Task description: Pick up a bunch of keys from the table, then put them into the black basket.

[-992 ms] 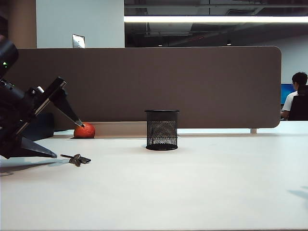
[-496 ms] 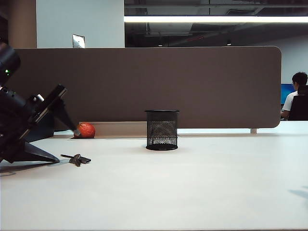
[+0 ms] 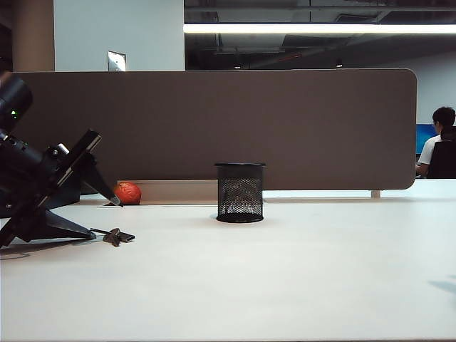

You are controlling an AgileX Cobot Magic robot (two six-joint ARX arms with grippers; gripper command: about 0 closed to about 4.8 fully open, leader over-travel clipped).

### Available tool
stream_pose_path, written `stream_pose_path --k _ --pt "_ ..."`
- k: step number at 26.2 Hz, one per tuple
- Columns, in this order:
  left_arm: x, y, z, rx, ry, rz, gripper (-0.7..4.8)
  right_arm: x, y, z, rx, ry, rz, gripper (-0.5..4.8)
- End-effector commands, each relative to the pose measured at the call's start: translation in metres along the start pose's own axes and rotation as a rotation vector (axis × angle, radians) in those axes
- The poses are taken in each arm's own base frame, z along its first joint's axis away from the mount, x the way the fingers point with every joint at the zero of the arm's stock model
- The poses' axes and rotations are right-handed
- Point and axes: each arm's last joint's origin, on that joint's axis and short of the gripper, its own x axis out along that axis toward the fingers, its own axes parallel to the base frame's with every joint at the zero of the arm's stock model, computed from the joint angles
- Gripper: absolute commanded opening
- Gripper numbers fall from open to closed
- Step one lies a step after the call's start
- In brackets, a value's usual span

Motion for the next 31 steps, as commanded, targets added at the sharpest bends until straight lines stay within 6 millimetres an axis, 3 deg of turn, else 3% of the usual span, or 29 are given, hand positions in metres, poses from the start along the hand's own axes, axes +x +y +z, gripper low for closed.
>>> stream_pose_path --k 1,3,6,11,13,14,24,31 --pt "0.002 0.006 -0.005 -0.031 0.024 0.046 2.84 -0.001 0.001 0.001 -0.014 -0.009 0.002 1.81" --pt "0.002 0.006 -0.005 -0.031 0.023 0.047 2.48 -0.001 0.001 0.001 -0.014 -0.009 0.002 1.81" --pt "0.002 0.007 -0.005 -0.036 0.022 0.061 1.53 -0.001 0.001 0.001 -0.013 -0.009 0.001 1.81" --pt "0.002 0.008 -0.005 -0.037 0.014 0.076 1.02 -0.001 0.001 0.001 -0.014 -0.009 0.001 1.8" --pt "0.002 0.009 -0.005 -0.04 0.005 0.095 0.1 -0.001 0.001 0.001 -0.014 -0.009 0.001 1.8" --pt "0.002 0.01 -0.005 -0.041 0.0 0.103 -0.07 -0.001 0.001 0.001 -0.014 -0.009 0.001 1.8" --pt "0.002 0.008 -0.003 -0.019 -0.021 0.095 -0.06 -0.001 0.001 0.001 -0.014 -0.009 0.001 1.81" --pt "0.0 -0.003 0.004 0.045 -0.06 -0.019 -0.06 -0.001 0.001 0.001 -0.014 -0.009 0.001 1.8"
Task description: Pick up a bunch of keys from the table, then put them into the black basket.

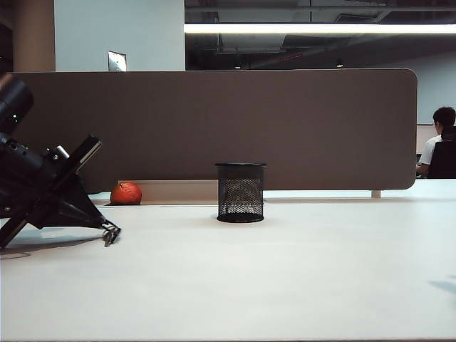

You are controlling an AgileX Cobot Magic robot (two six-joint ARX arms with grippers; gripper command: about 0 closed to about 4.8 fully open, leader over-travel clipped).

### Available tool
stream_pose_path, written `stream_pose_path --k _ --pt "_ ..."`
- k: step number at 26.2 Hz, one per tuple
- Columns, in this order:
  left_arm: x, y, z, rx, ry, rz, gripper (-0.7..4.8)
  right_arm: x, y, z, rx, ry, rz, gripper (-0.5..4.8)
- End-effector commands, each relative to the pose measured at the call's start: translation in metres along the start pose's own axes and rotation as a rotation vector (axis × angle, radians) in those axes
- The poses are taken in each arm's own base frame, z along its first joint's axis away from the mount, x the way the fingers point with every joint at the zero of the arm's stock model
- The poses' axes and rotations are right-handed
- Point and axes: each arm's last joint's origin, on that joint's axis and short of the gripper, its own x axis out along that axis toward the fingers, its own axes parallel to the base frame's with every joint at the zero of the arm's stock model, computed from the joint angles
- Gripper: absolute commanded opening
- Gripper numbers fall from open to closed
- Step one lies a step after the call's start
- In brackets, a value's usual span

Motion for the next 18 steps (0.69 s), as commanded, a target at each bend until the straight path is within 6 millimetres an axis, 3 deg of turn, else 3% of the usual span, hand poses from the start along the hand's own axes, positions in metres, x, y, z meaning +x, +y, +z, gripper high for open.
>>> stream_pose_path --k 1,10,18 --pt "-0.004 -0.006 0.004 0.032 -0.021 -0.051 -0.06 -0.001 0.001 0.001 -0.013 -0.009 0.001 1.8" --pt "-0.021 -0.029 0.011 0.109 -0.05 -0.181 -0.06 -0.001 0.001 0.001 -0.014 -0.009 0.001 1.8" --pt "-0.054 -0.061 0.016 0.307 -0.14 -0.281 -0.06 -0.001 0.001 0.001 -0.014 -0.009 0.002 1.8"
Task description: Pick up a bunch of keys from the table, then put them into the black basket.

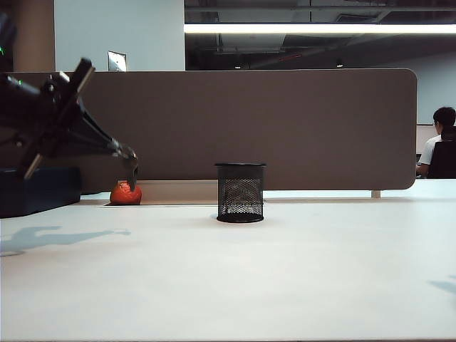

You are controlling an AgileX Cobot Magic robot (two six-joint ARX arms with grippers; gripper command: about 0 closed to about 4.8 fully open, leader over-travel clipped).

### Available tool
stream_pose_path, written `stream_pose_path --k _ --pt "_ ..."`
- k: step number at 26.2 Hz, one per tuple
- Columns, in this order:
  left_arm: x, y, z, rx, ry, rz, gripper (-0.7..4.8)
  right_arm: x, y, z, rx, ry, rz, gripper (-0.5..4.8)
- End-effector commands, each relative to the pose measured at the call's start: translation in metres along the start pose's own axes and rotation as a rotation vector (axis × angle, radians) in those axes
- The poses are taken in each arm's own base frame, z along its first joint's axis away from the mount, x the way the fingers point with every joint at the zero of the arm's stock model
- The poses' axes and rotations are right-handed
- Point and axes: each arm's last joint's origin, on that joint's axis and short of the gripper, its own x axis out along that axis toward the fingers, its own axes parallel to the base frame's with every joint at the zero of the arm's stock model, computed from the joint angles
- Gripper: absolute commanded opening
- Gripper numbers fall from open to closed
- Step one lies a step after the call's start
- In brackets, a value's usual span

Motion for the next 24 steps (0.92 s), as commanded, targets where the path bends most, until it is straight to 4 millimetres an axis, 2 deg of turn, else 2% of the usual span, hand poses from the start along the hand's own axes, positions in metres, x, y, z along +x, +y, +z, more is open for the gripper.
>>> stream_pose_path --k 1,6,9,13,19,24 --pt "-0.012 -0.018 0.009 0.135 -0.056 -0.044 -0.06 -0.001 0.001 0.001 -0.014 -0.009 0.002 1.8" --pt "-0.02 -0.046 0.035 0.24 -0.125 -0.11 -0.06 -0.001 0.001 0.001 -0.014 -0.009 0.002 1.8" --pt "-0.019 -0.072 0.054 0.37 -0.136 -0.137 -0.06 -0.001 0.001 0.001 -0.014 -0.009 0.003 1.8" --pt "-0.019 -0.094 0.067 0.493 -0.13 -0.142 -0.06 -0.001 0.001 0.001 -0.014 -0.009 0.003 1.8" --pt "-0.022 -0.109 0.081 0.554 -0.177 -0.147 -0.06 -0.001 0.001 0.001 -0.015 -0.009 0.002 1.8" --pt "-0.011 -0.114 0.073 0.623 -0.148 -0.168 -0.06 -0.001 0.001 0.001 -0.015 -0.009 0.003 1.8"
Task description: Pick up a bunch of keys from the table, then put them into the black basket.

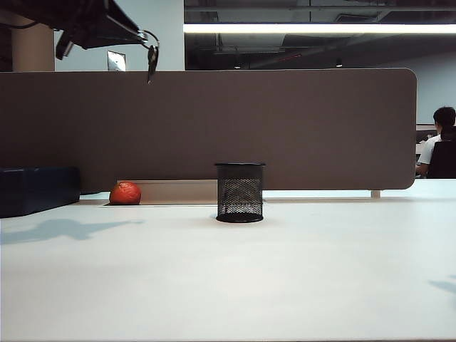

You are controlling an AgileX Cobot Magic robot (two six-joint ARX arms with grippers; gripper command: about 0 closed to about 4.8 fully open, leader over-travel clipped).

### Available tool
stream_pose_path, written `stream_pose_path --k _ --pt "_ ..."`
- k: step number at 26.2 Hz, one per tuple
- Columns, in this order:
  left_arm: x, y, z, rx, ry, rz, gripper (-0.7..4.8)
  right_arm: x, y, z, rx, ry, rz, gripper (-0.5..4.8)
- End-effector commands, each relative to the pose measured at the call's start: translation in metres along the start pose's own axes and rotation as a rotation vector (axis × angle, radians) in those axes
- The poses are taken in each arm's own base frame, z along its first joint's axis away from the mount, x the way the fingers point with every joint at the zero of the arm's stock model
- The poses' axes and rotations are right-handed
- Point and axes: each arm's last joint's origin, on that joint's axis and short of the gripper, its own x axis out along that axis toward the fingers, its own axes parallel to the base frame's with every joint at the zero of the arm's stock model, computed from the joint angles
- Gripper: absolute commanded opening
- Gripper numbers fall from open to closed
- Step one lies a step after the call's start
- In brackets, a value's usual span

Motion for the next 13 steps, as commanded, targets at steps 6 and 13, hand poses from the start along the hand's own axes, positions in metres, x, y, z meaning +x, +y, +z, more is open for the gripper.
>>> stream_pose_path --k 6,13 --pt "0.031 -0.012 -0.009 0.096 0.038 -0.053 -0.06 -0.001 0.001 0.001 -0.014 -0.007 0.003 1.8" --pt "0.065 -0.007 0.007 0.098 0.046 -0.062 -0.06 -0.001 0.001 0.001 -0.013 -0.008 0.001 1.8"
